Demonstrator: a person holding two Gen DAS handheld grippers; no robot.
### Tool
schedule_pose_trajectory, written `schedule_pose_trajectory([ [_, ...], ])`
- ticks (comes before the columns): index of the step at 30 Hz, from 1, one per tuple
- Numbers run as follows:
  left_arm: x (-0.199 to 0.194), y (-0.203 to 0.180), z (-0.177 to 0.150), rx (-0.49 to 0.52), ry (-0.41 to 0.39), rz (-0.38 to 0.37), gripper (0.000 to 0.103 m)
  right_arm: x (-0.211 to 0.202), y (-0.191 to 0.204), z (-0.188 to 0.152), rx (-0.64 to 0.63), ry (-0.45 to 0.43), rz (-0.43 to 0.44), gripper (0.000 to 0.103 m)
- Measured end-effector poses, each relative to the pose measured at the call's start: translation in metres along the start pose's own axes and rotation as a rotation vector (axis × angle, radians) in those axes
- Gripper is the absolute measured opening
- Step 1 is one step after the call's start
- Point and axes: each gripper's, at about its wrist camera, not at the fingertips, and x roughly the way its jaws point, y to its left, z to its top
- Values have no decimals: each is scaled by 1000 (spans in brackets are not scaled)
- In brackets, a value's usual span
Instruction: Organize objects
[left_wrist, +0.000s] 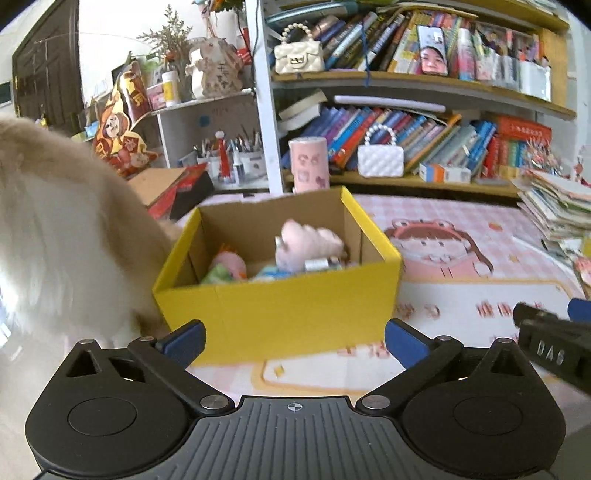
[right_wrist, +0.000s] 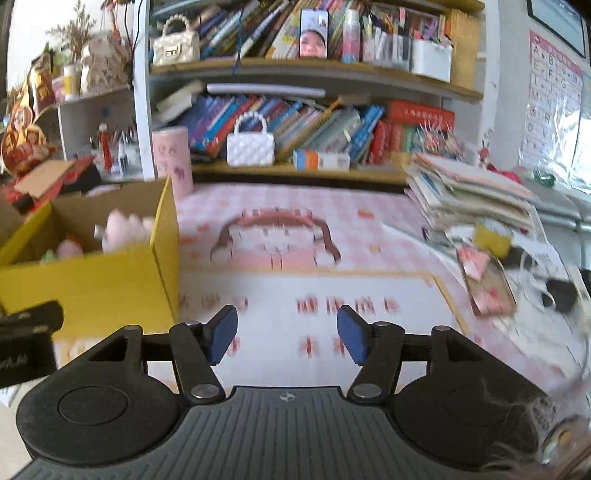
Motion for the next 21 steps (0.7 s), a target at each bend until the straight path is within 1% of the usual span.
schedule_pose_trajectory([
  [2, -6, -3, -8, 9, 5, -8, 103, -8, -2, -8, -1, 9, -8, 60],
  [5, -14, -8, -17, 19, 5, -19, 103, -20, -7, -17, 2, -5, -31, 64],
  [10, -20, -16, -22, 33, 11, -26, 103, -33, -16, -25, 17, 4, -60, 69],
  [12, -23, -20, -23, 41, 8, -28, 103, -36, -19, -29, 23, 9, -67, 74],
  [13, -25, -23, -24, 46, 7, -30, 103, -38, -21, -30, 26, 11, -71, 80],
  [15, -26, -27, -26, 53, 12, -35, 103, -40, -23, -33, 28, 9, -80, 85],
  [17, -27, -32, -28, 64, 22, -43, 103, -43, -26, -35, 32, 6, -90, 95],
  [21, -31, -37, -31, 88, 31, -41, 103, -45, -32, -38, 57, 14, -107, 100],
])
